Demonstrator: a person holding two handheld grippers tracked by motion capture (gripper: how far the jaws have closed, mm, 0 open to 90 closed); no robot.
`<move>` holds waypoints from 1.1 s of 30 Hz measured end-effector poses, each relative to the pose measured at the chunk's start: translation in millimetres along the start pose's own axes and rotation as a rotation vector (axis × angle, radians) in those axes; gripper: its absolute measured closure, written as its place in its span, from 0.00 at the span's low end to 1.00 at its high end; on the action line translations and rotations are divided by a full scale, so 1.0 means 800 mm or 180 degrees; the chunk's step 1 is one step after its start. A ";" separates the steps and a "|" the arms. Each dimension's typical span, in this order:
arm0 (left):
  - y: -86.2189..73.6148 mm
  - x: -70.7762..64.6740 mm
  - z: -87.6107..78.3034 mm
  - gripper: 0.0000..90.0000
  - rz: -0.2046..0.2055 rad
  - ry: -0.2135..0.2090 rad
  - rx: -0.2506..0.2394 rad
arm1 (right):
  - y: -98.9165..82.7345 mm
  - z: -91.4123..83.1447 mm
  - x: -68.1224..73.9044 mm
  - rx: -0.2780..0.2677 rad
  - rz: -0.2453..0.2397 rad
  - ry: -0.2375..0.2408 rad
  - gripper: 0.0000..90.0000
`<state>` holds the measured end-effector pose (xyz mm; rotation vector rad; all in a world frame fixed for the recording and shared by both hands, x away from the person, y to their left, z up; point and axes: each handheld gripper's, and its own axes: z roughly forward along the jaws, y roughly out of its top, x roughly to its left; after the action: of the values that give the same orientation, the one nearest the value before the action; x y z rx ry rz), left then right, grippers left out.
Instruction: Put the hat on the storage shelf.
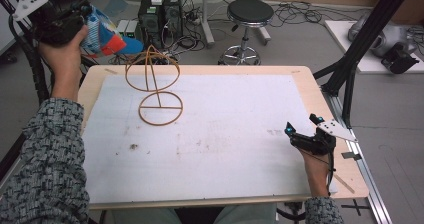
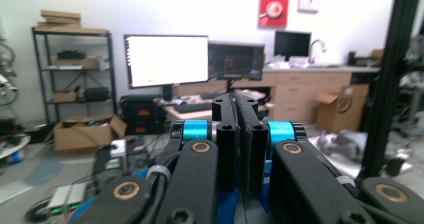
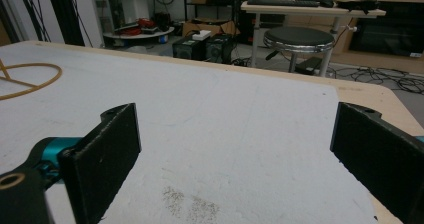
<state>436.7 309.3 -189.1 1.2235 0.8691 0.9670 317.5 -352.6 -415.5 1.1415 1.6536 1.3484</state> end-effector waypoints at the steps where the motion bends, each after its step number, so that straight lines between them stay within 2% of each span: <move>1: 0.002 -0.003 0.001 0.97 0.0004 -0.0012 -0.0018 | 0.000 0.000 0.000 0.0005 -0.0007 -0.0002 0.05; 8: 0.014 -0.023 0.007 0.97 0.0074 -0.0073 -0.0133 | 0.000 0.000 0.000 0.0009 -0.0011 0.0009 0.05; 13: 0.021 -0.030 0.009 0.97 0.0020 -0.0129 -0.0206 | 0.000 0.000 -0.001 0.0007 0.0011 0.0009 0.05; 17: 0.023 -0.035 0.008 0.97 -0.0071 -0.0185 -0.0289 | 0.000 0.000 -0.001 0.0006 0.0014 0.0009 0.05; 26: 0.023 -0.041 0.010 0.97 -0.0219 -0.0309 -0.0322 | 0.000 0.001 -0.001 0.0019 0.0006 0.0026 0.05; 30: 0.019 -0.045 0.012 0.97 -0.0204 -0.0354 -0.0239 | 0.000 0.001 -0.001 0.0028 -0.0008 0.0029 0.05; 33: 0.012 -0.046 0.012 0.97 -0.0272 -0.0415 -0.0188 | 0.000 0.001 -0.001 0.0021 0.0001 0.0029 0.05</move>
<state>430.8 272.2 -177.6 1.1761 0.7785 0.8293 318.3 -353.1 -416.0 1.1410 1.6655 1.3513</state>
